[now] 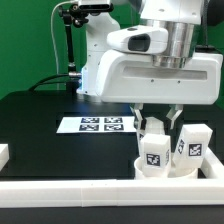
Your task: Assemble stool
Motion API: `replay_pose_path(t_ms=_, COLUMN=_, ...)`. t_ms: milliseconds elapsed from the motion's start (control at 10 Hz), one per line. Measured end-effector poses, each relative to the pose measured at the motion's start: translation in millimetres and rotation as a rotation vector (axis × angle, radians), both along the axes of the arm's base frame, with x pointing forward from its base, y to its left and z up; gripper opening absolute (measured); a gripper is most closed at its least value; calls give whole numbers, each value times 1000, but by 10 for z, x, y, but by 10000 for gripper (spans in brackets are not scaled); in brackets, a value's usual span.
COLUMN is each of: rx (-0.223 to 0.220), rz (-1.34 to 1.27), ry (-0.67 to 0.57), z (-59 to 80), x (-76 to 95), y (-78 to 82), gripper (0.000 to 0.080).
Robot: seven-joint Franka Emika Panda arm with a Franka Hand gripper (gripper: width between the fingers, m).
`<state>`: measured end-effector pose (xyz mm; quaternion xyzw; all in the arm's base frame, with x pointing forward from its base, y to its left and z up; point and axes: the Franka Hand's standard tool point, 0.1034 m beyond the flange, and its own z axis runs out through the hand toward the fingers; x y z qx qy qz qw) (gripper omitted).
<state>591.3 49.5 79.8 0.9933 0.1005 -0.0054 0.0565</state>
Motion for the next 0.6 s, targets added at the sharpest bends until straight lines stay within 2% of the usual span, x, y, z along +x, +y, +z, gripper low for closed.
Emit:
replay_pose_path(t_ms=200, rx=-1, rz=-150, ry=-11, z=-3, x=-20, y=54, gripper=348)
replay_pose_path(t_ms=400, rx=-2, rz=-151, ry=-12, z=-6, x=-21, y=46, gripper=348)
replay_pose_path(t_ms=500, rx=-3, rz=-152, ry=-11, z=4, x=-20, y=41, gripper=464)
replay_pose_path(t_ms=600, rx=1, rz=-150, ry=-6, z=89, x=-27, y=47, gripper=603)
